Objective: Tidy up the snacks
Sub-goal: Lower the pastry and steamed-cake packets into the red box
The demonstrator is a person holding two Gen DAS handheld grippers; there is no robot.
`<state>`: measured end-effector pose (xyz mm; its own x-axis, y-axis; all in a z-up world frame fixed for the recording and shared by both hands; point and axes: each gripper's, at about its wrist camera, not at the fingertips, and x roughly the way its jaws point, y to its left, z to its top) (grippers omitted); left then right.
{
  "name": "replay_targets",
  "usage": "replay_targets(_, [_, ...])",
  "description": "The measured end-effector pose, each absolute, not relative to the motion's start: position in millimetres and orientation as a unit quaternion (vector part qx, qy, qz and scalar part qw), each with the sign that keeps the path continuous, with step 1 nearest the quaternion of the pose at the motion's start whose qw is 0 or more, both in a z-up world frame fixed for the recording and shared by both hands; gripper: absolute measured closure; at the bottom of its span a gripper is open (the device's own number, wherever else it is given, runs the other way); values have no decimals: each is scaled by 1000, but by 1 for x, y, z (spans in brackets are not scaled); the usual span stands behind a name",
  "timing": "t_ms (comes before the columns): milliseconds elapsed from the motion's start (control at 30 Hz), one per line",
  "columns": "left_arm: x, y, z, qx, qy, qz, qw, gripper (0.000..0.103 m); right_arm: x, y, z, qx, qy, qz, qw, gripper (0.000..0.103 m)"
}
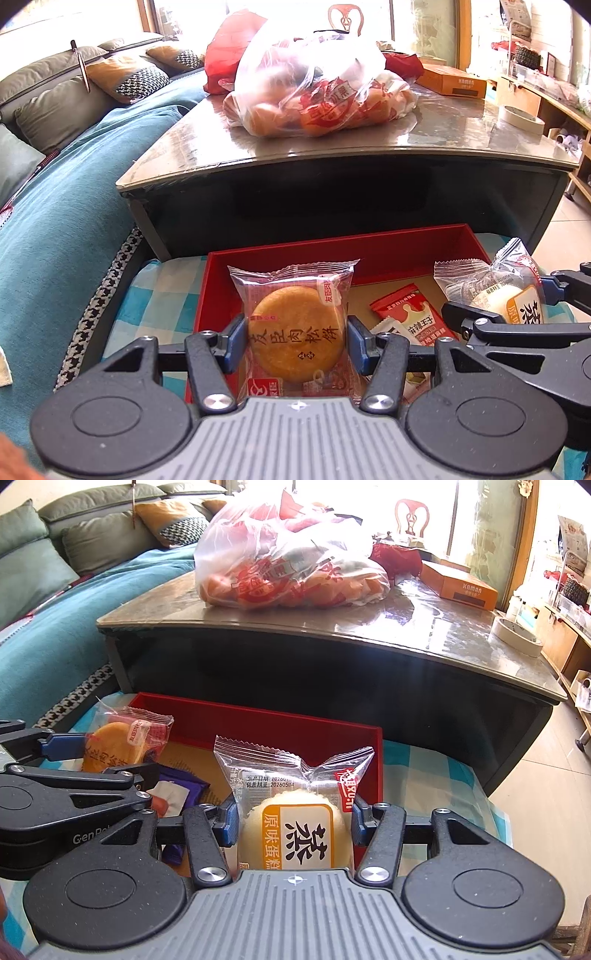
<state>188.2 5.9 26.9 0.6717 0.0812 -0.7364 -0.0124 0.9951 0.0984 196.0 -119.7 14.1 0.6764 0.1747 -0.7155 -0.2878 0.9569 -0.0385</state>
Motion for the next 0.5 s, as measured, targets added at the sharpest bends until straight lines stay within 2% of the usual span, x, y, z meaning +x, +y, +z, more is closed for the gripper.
replay_targets(500, [217,12,-9,43,438,40,897,19,224,-111,-20,-77,407,131,901,41])
